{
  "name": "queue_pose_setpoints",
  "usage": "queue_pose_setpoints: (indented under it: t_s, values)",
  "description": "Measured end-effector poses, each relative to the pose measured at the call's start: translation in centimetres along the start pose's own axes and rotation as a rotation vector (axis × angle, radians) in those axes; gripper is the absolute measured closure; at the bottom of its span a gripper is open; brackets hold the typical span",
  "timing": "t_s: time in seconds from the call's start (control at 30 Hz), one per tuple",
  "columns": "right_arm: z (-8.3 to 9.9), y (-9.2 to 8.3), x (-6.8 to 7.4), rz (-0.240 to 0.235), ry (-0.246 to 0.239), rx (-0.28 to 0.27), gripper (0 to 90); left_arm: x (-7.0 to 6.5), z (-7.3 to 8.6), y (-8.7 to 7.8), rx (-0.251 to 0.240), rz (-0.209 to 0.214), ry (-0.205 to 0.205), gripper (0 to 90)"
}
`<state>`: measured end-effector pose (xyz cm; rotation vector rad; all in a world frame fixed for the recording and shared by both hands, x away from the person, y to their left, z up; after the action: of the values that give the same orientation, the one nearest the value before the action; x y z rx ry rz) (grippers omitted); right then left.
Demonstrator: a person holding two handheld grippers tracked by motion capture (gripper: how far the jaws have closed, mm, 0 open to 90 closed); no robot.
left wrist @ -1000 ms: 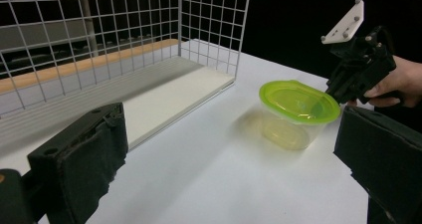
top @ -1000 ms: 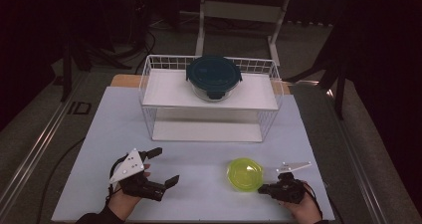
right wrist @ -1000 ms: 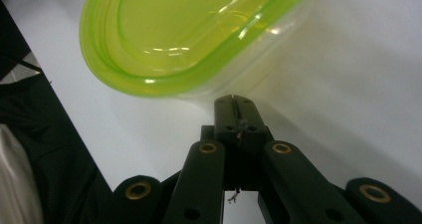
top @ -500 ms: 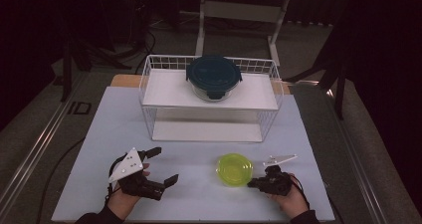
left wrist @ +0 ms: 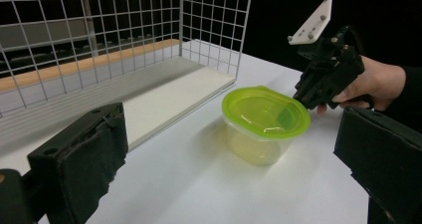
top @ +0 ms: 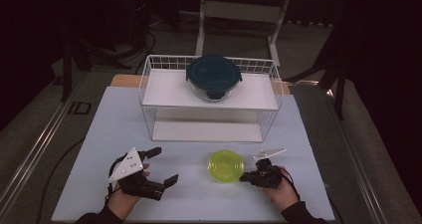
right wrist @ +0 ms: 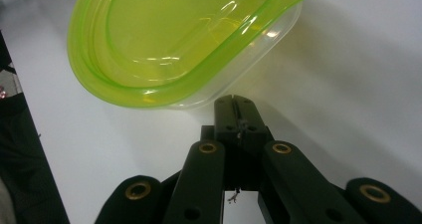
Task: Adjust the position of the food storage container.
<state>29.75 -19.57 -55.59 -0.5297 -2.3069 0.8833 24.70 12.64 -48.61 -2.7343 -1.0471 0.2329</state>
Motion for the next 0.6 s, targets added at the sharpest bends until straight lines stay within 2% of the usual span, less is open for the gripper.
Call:
queue_pose_setpoints:
  t_s: [0.6]
  values:
    - [-2.0, 2.1, 0.6, -0.017, -0.034, 0.01, 90.0, 0.0, 0.0, 0.0, 0.001, 0.001, 0.003, 0.0]
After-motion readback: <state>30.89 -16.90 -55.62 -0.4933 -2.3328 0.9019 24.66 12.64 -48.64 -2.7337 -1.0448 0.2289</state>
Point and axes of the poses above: each handheld gripper's, and its own axes: y roughly forward along the jaws, z roughly out of its underside, x roughly to its left, the point moved 5 cm from there along y, roughly forward along the jaws, and after that the axes turned 5 degrees about -z, right-handed, at the moved point
